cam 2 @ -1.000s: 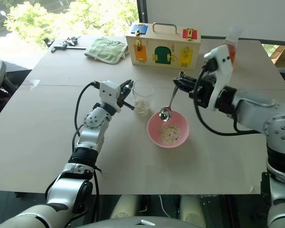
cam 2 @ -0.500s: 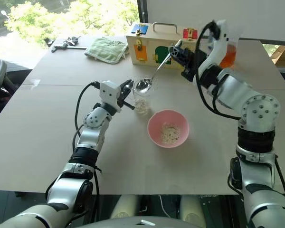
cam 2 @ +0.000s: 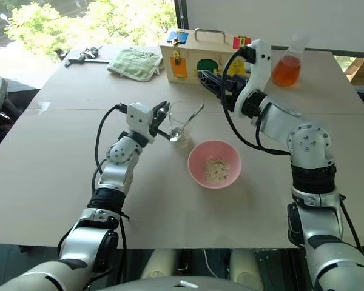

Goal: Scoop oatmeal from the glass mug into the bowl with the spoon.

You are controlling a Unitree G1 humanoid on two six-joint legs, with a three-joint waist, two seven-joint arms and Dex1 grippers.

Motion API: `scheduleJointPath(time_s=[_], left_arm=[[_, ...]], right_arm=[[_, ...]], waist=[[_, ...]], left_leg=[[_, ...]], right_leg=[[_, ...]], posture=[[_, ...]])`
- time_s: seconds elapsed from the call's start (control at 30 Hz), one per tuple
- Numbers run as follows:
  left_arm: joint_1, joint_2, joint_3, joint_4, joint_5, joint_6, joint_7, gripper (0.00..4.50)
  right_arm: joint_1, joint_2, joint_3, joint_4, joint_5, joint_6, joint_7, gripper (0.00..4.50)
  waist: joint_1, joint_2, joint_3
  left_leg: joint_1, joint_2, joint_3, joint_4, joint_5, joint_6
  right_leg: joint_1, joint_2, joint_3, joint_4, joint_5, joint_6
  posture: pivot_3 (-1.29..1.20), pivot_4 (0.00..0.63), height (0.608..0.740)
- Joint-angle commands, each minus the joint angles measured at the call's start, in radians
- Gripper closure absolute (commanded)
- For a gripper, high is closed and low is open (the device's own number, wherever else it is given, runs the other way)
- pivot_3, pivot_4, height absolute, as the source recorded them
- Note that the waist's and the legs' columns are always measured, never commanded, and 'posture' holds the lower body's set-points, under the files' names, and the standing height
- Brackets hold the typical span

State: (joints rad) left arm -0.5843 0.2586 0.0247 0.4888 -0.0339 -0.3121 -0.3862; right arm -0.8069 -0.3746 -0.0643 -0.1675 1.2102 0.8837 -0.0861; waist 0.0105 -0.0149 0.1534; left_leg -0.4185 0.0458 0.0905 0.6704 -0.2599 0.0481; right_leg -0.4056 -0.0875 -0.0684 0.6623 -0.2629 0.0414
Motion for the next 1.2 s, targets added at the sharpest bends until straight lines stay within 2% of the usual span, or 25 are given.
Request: scheduleJointPath(time_s=[0.03,0.27,0.37,0.43,0.47,0.5,0.6,0.73,1.03,1.2], left_arm=[[0.024,0.015,0.038,-0.017,-0.012,0.007,0.037,4.50],[0.101,0.023,0.072,-0.023,-0.070,0.018,0.030,4.50],[0.135,0.020,0.068,-0.031,-0.103,0.024,-0.006,4.50],[0.147,0.019,0.064,-0.031,-0.108,0.022,-0.014,3.75],[0.152,0.017,0.065,-0.028,-0.107,0.021,-0.012,3.61],[0.156,0.014,0.064,-0.027,-0.106,0.023,-0.012,3.29],[0.164,0.015,0.063,-0.025,-0.082,0.019,0.015,1.73],[0.183,0.031,0.066,-0.044,-0.088,0.025,-0.001,0.04],[0.300,0.059,0.089,-0.301,-0.172,0.137,-0.064,0.01],[0.386,0.085,0.106,-0.496,-0.230,0.243,-0.084,0.01]], right_arm=[[-0.002,-0.003,-0.069,-0.054,0.041,0.009,0.030,0.72],[0.084,-0.029,-0.175,-0.083,0.135,0.021,0.043,0.72],[0.104,-0.032,-0.195,-0.072,0.126,0.011,0.042,0.72],[0.108,-0.029,-0.200,-0.068,0.113,0.005,0.044,0.66],[0.108,-0.023,-0.203,-0.067,0.113,0.002,0.044,0.66],[0.107,-0.014,-0.207,-0.066,0.118,-0.003,0.047,0.66],[0.106,0.002,-0.218,-0.069,0.139,-0.014,0.059,0.66],[0.123,-0.006,-0.222,-0.083,0.140,-0.015,0.084,0.66],[0.232,-0.088,-0.240,-0.132,0.195,0.016,0.190,0.66],[0.337,-0.138,-0.249,-0.184,0.197,0.009,0.316,0.66]], waist=[[-0.002,0.000,0.000],[-0.013,0.000,0.000],[-0.024,0.001,-0.001],[-0.026,0.002,-0.002],[-0.026,0.002,-0.002],[-0.025,0.002,-0.002],[-0.021,0.002,-0.002],[-0.019,0.002,-0.002],[-0.021,0.002,-0.002],[-0.020,0.002,-0.002]], left_leg=[[0.000,0.000,0.000,0.000,0.000,0.000],[0.000,0.000,0.000,0.000,0.000,0.000],[0.001,0.001,0.000,0.000,0.000,0.000],[0.002,0.001,0.001,0.000,0.000,0.000],[0.003,0.001,0.001,-0.001,0.000,0.000],[0.003,0.001,0.002,-0.001,0.000,0.000],[0.002,0.001,0.002,-0.001,0.000,0.000],[0.002,0.000,0.001,0.000,0.000,0.000],[0.002,0.001,0.001,-0.001,0.000,0.000],[0.002,0.001,0.000,-0.001,-0.001,0.001]], right_leg=[[0.000,0.000,0.000,0.000,0.000,0.000],[0.000,0.000,0.000,0.000,0.000,0.000],[0.000,0.000,0.001,0.001,0.000,0.000],[0.000,0.000,0.001,0.001,0.000,0.000],[0.000,0.000,0.002,0.001,0.000,0.000],[0.000,0.000,0.002,0.001,0.000,0.000],[0.000,0.000,0.002,0.001,0.000,0.000],[0.001,0.000,0.002,0.000,0.000,0.000],[0.001,0.000,0.002,0.000,0.000,0.000],[0.001,-0.001,0.002,0.000,0.000,0.000]], posture=[[0.00,0.150,0.740],[0.00,0.150,0.740],[0.00,0.150,0.740],[0.00,0.150,0.740],[0.00,0.150,0.740],[0.00,0.150,0.740],[0.00,0.150,0.740],[0.00,0.150,0.740],[0.00,0.150,0.740],[0.00,0.150,0.740]])
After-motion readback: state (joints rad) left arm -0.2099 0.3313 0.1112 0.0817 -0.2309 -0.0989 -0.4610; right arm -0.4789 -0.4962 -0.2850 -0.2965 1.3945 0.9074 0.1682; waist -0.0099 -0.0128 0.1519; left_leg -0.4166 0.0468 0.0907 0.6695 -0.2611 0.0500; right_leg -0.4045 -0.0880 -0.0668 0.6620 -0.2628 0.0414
